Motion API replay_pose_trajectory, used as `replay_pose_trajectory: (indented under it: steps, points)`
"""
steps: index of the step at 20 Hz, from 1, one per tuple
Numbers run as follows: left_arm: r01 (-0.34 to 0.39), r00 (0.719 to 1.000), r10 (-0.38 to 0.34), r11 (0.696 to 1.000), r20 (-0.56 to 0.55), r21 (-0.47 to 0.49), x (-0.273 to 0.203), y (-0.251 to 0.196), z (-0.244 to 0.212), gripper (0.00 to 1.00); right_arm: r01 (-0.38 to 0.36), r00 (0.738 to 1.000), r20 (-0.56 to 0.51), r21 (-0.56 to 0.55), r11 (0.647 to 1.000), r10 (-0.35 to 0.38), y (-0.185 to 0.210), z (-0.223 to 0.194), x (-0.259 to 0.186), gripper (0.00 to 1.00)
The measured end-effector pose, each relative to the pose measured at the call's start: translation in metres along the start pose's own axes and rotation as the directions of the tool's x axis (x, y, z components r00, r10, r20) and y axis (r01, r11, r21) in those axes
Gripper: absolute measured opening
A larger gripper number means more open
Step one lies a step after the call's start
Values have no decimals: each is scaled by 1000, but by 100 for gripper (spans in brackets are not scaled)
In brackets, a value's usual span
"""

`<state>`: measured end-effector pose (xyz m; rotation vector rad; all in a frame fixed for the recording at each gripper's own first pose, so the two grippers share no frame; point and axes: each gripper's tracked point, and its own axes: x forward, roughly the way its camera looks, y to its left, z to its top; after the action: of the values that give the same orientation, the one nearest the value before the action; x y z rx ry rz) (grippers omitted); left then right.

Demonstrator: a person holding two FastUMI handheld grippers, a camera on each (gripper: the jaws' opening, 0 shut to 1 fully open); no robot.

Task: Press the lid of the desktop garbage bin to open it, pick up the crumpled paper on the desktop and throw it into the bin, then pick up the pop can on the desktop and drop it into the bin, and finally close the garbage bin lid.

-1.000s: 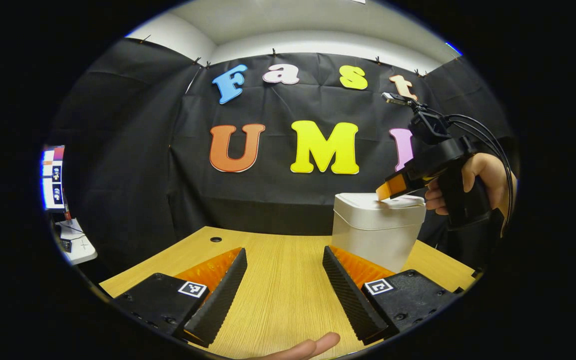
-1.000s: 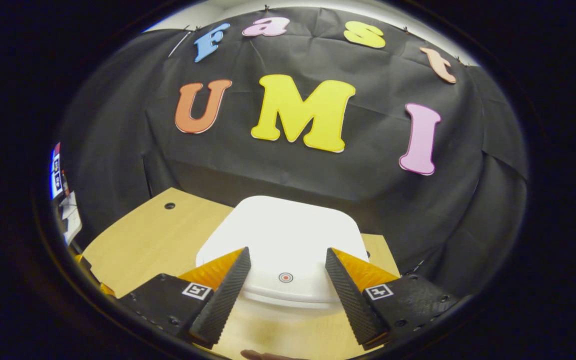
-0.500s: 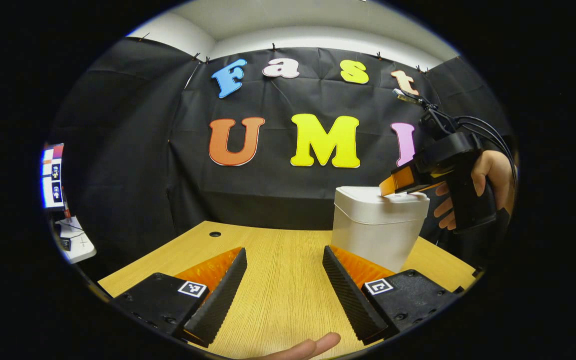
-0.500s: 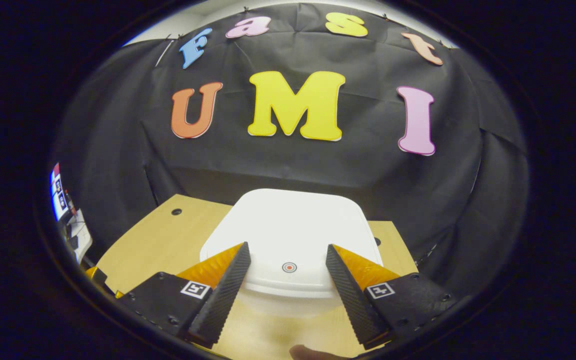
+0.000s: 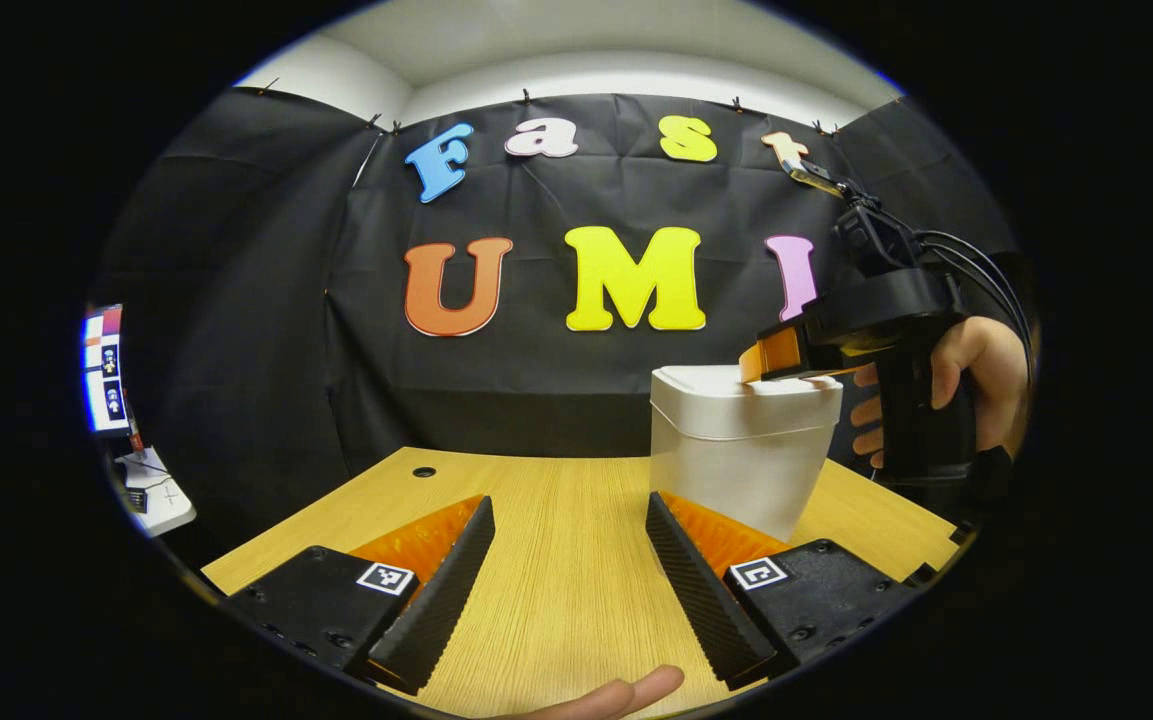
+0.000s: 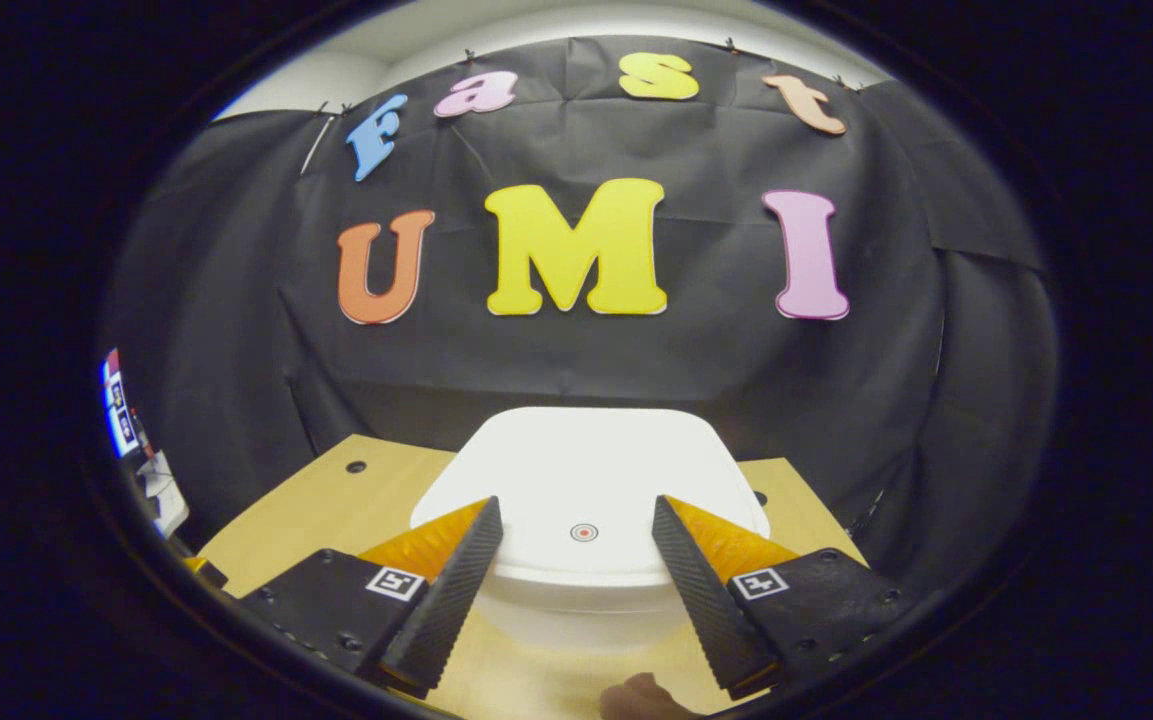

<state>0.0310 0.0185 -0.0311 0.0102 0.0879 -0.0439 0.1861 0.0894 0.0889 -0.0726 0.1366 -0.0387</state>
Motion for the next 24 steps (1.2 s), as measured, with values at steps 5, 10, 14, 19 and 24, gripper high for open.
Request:
replay_pose_trajectory:
  steps: [5,10,14,19,24]
  points:
    - [-10,1000,10,1000,-6,10,5,-1,-4,98,24,989,143,-16,1000,-21,-5,9,-8,95]
    - [-12,1000,12,1000,6,10,7,-5,-1,99,77,955,290,-43,996,-61,-23,-2,-73,97]
    - [-11,1000,12,1000,15,-4,6,-10,0,99,114,947,309,-50,992,-93,-38,-39,-116,97]
    - [-24,999,24,1000,24,-9,3,-20,2,98,58,951,306,-25,998,-48,-54,-84,-146,95]
    - [-8,1000,8,1000,18,0,-2,-41,-2,99,58,952,303,-39,998,-44,-75,-100,-157,97]
